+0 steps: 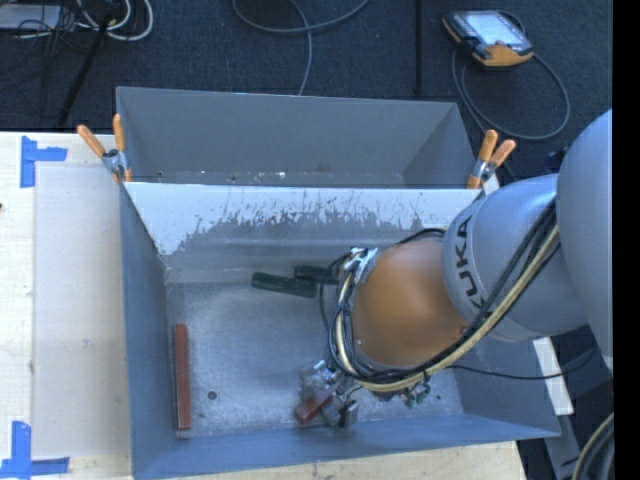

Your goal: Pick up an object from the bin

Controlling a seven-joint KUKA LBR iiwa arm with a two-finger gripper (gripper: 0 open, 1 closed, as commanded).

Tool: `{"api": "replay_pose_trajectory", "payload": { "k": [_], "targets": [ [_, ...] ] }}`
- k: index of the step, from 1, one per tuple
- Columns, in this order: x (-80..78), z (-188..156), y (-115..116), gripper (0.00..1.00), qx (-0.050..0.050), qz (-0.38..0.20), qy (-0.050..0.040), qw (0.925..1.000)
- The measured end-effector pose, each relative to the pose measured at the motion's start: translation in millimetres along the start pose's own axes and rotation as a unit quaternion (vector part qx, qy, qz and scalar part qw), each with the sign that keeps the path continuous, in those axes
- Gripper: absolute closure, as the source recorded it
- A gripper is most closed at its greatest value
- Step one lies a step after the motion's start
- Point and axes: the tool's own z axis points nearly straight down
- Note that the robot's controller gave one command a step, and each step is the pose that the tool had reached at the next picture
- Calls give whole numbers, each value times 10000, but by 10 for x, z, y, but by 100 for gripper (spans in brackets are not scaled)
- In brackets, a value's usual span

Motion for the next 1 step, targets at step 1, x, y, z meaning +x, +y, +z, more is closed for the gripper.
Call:
{"api": "replay_pose_trajectory", "payload": {
  "k": [1],
  "targets": [
    [-806,-1630,485,100,-2,367,6,9993]
  ]
}}
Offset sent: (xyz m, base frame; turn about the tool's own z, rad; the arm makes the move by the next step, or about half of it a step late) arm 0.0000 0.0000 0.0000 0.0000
